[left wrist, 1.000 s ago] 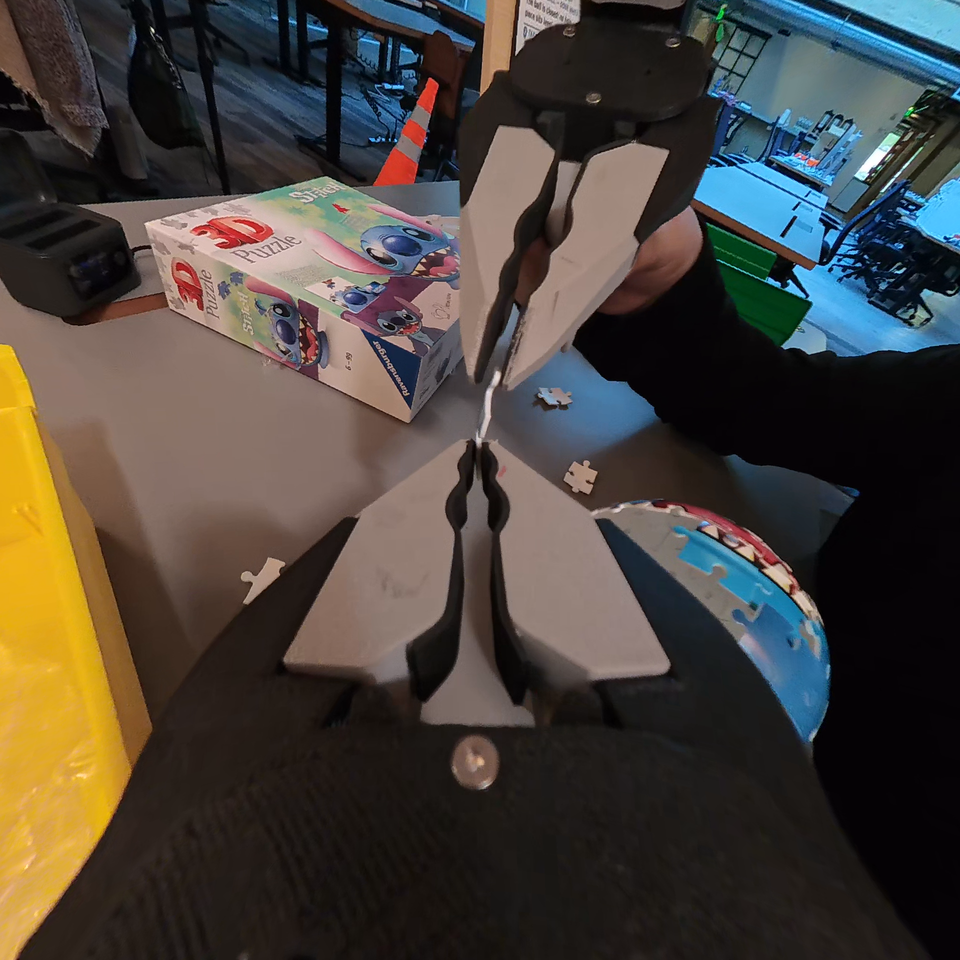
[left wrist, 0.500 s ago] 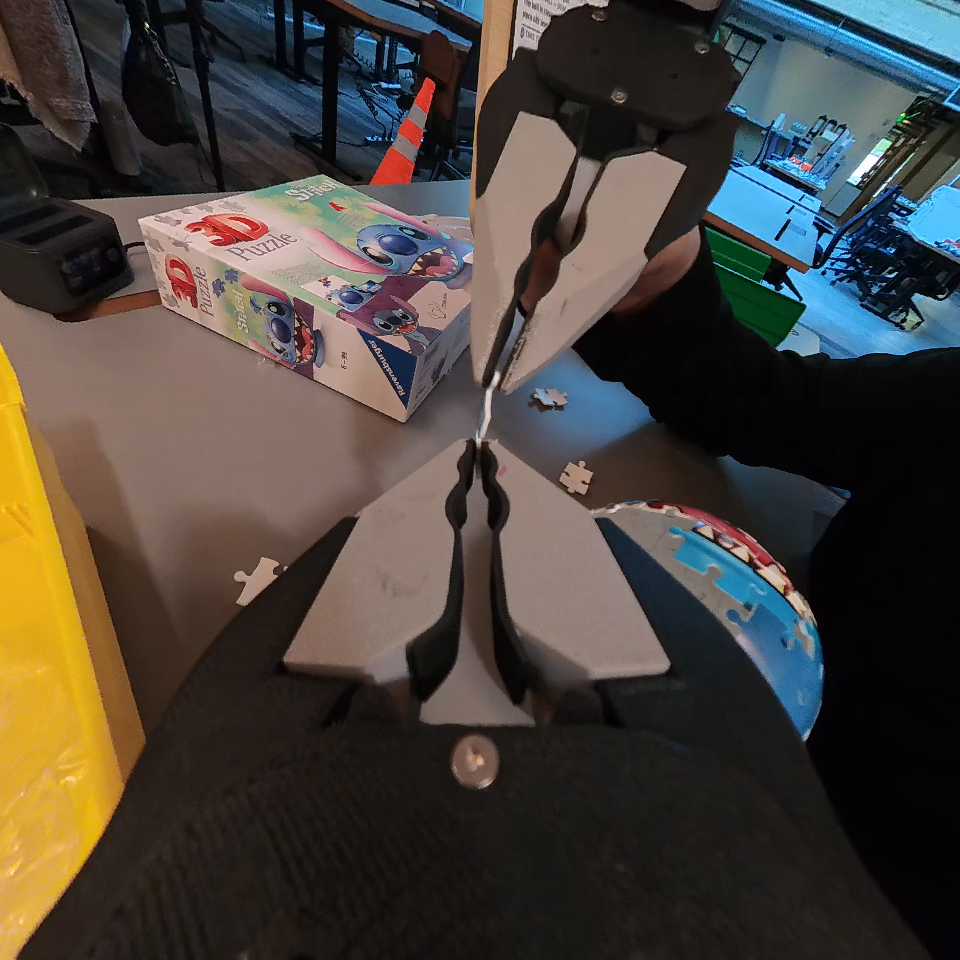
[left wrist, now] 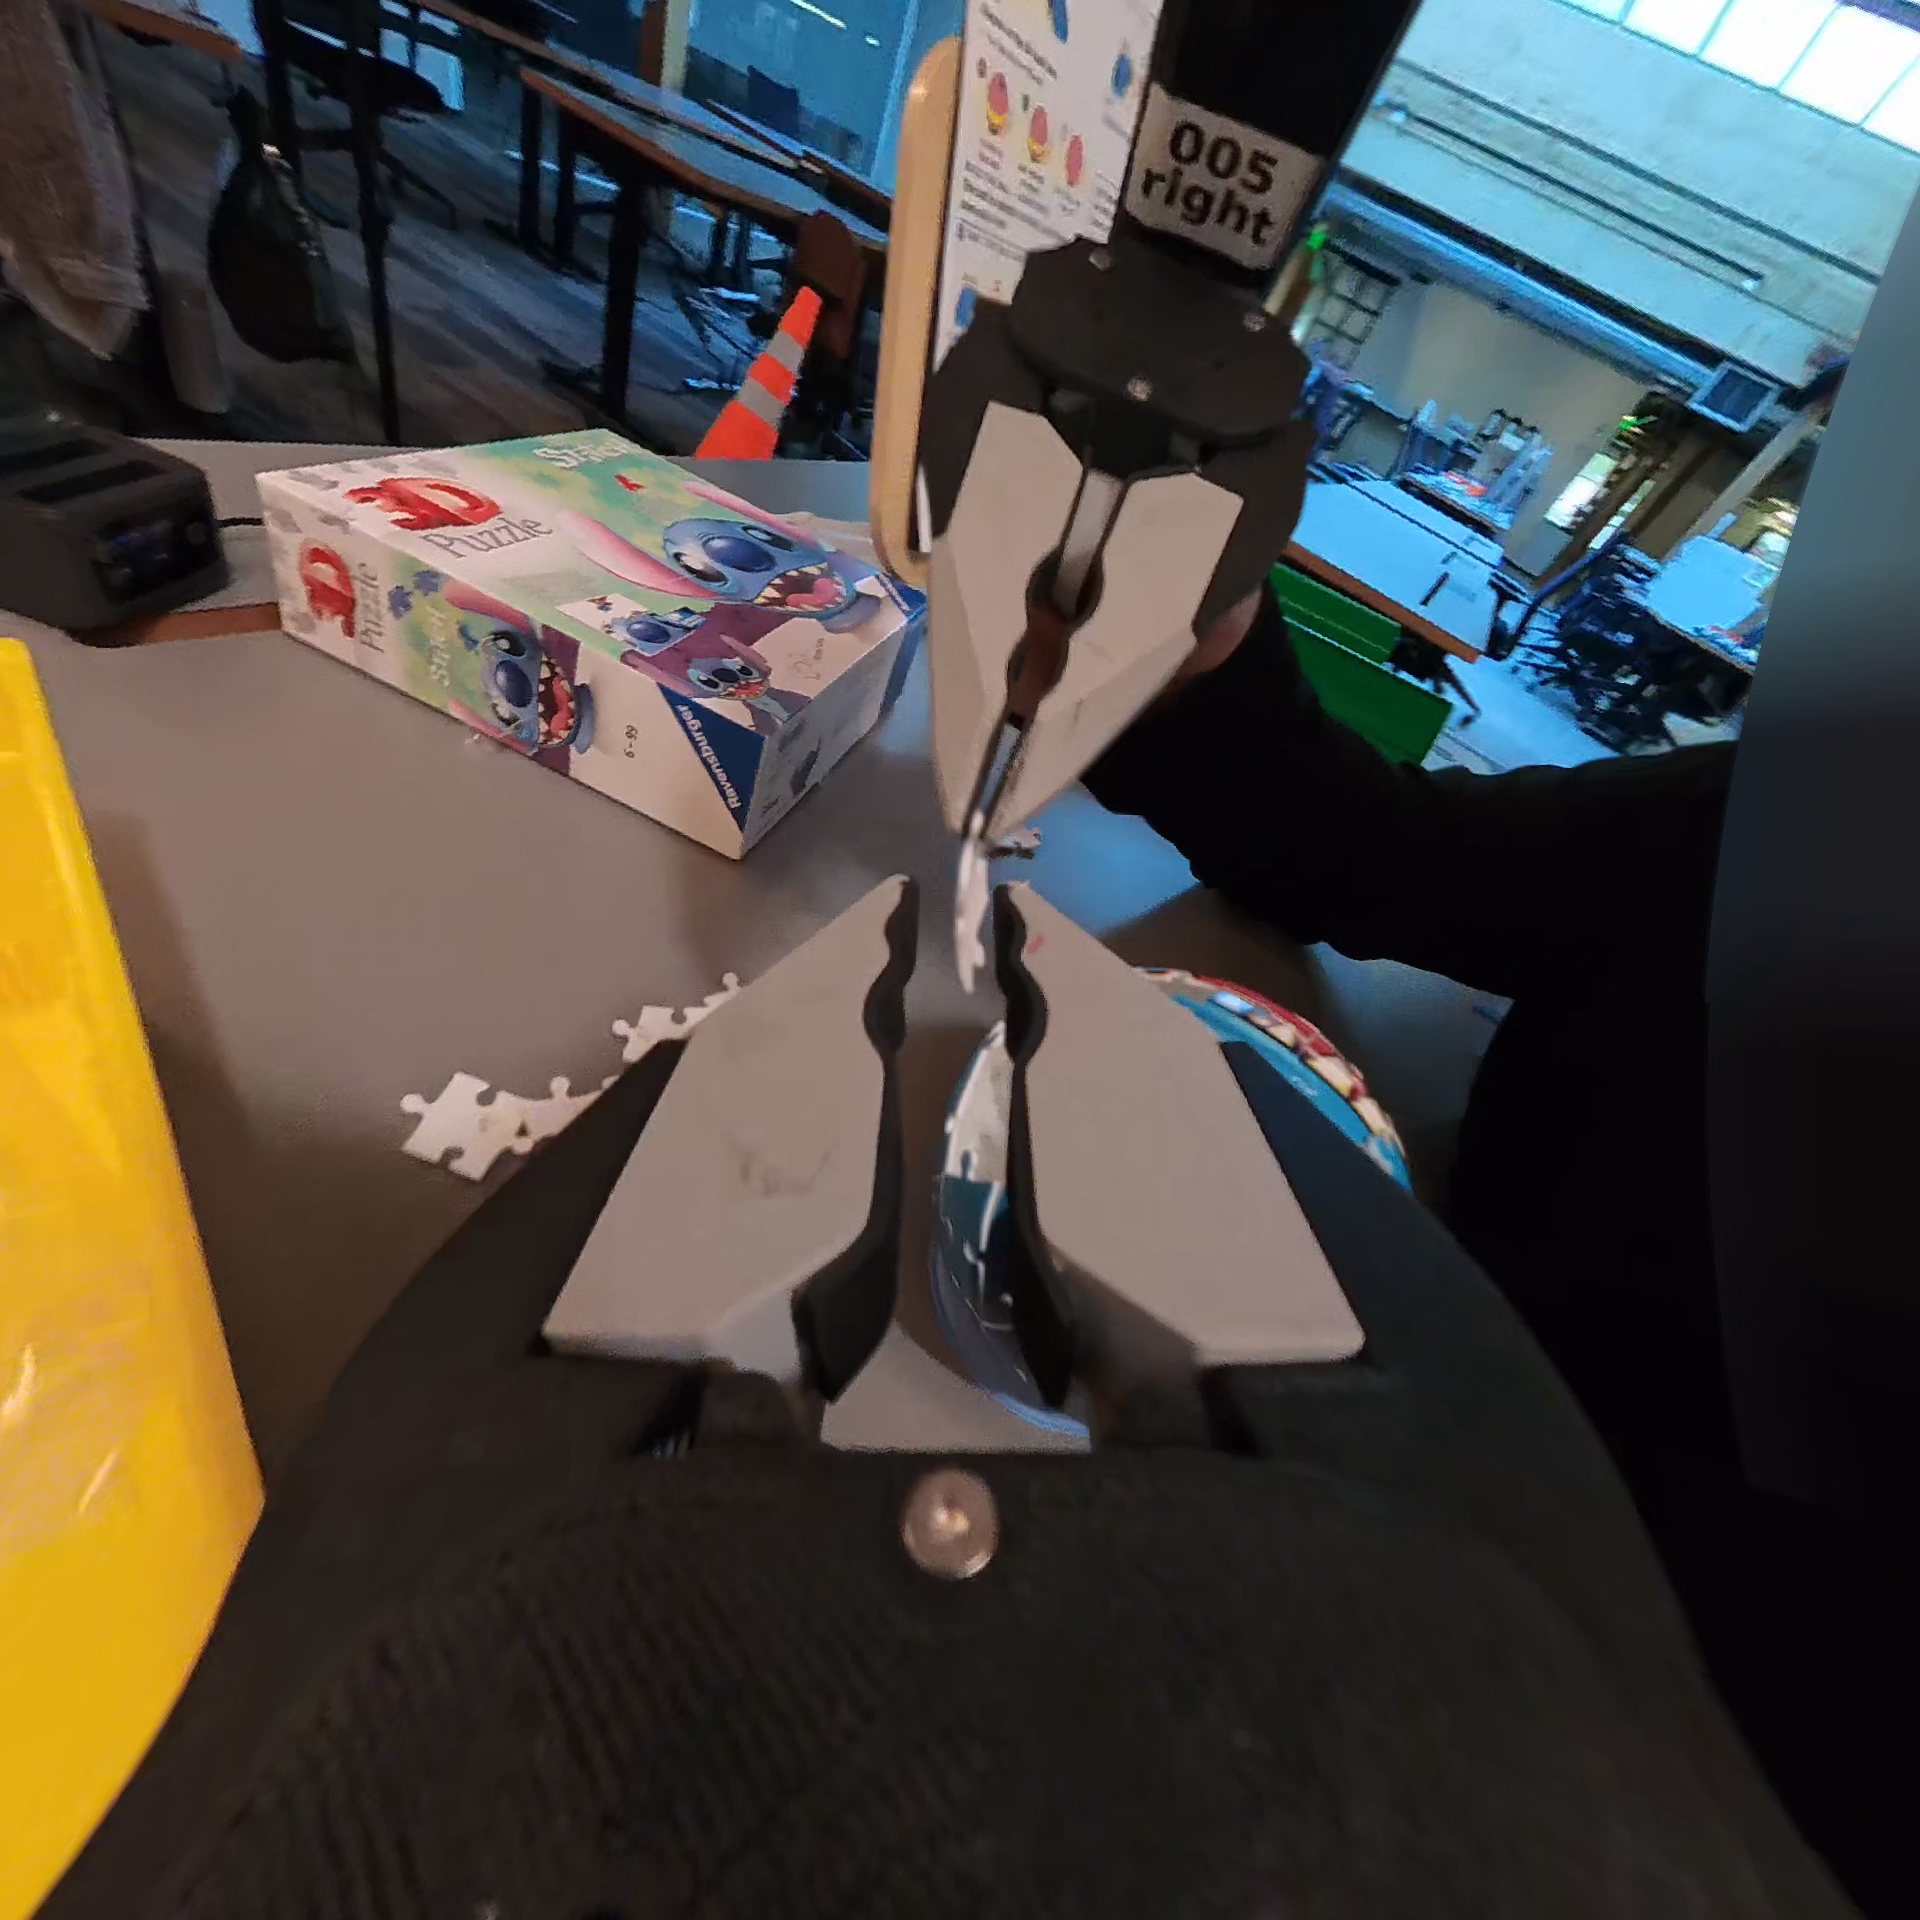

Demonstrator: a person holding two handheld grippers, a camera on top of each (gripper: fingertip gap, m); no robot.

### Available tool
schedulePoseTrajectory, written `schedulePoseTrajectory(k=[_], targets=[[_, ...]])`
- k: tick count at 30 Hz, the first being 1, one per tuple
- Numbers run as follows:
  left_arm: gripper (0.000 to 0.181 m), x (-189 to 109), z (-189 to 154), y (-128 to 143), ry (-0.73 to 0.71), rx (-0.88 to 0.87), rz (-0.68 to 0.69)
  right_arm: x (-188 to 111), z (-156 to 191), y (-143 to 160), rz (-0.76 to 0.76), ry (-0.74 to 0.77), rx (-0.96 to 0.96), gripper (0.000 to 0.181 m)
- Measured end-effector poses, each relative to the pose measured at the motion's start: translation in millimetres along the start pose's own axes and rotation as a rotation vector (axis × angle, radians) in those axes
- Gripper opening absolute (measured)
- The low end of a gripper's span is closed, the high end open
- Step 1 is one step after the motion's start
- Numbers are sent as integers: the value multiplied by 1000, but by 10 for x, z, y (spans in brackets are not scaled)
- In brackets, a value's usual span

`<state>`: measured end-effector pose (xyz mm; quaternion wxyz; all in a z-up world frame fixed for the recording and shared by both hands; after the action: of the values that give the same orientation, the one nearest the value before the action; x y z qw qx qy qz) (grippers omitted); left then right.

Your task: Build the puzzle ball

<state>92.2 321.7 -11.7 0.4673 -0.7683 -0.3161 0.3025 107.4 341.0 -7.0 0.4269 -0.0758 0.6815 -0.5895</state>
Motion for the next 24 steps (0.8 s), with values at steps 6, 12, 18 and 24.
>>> schedulePoseTrajectory(k=[6,12,18,24], targets=[[17,-208,-137,68,-139,71,79,273,231,176,162,-67,-142,0],[21,-177,-155,311,-205,81,257,377,322,252,271,-104,-213,0],[19,-58,-162,433,-213,86,315,386,349,317,332,-68,-295,0],[12,16,-157,514,-209,83,362,388,328,361,354,-67,-347,0]])
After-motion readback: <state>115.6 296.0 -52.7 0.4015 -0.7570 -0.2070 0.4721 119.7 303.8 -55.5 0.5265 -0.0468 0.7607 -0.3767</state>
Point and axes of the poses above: each gripper's, where its closed fingertips meet, x out along the fingers, y out of its underside, z = x × y across the jaws, the point moved 1 cm from there along -x, back along the fingers, and after that the axes turned 1 degree about -x, right-handed, at the moved point
